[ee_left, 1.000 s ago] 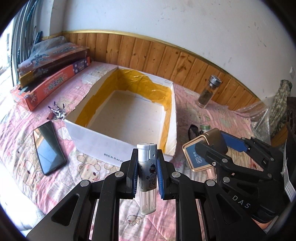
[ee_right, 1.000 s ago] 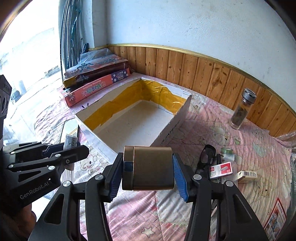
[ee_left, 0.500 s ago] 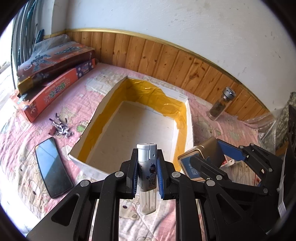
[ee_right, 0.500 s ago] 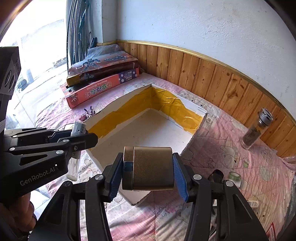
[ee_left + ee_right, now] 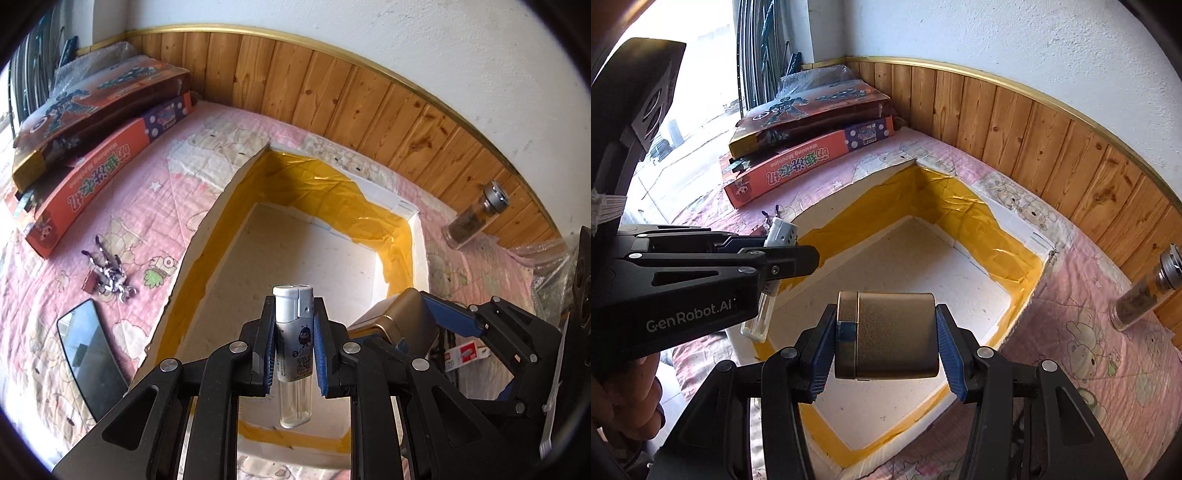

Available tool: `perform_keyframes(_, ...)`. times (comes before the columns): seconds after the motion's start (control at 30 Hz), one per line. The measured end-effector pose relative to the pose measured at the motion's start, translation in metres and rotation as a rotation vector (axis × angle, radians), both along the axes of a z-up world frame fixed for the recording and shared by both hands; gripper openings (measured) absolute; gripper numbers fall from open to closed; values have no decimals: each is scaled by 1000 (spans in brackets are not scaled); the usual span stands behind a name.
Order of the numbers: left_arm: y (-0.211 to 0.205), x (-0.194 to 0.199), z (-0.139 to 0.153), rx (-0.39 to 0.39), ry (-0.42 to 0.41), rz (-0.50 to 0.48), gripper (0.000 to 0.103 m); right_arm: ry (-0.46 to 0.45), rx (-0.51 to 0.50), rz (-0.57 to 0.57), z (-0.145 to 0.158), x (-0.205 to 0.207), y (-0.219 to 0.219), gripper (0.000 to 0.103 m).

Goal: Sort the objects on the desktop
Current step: 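Carry the gold tin and white lighter with both tools over the cardboard box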

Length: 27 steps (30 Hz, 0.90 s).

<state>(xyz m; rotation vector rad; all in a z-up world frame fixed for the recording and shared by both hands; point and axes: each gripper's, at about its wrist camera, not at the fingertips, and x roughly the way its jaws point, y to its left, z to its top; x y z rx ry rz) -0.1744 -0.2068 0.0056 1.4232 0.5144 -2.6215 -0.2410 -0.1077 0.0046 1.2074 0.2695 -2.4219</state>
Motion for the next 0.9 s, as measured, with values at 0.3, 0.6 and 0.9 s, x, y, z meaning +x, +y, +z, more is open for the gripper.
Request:
perform_keyframes(0.3,-8,-59,-24,17,-80,-19,18,-57,53,42,-19,-53,3,52)
perform_keyframes(0.6,-11,-114,-55,-25,-146,-33,18,-101,152,87,-47,-96,4,52)
perform_keyframes(0.9,-12,-148,-99,-59,-234,-42,18,-147,270,128,-79,-124,-2,52)
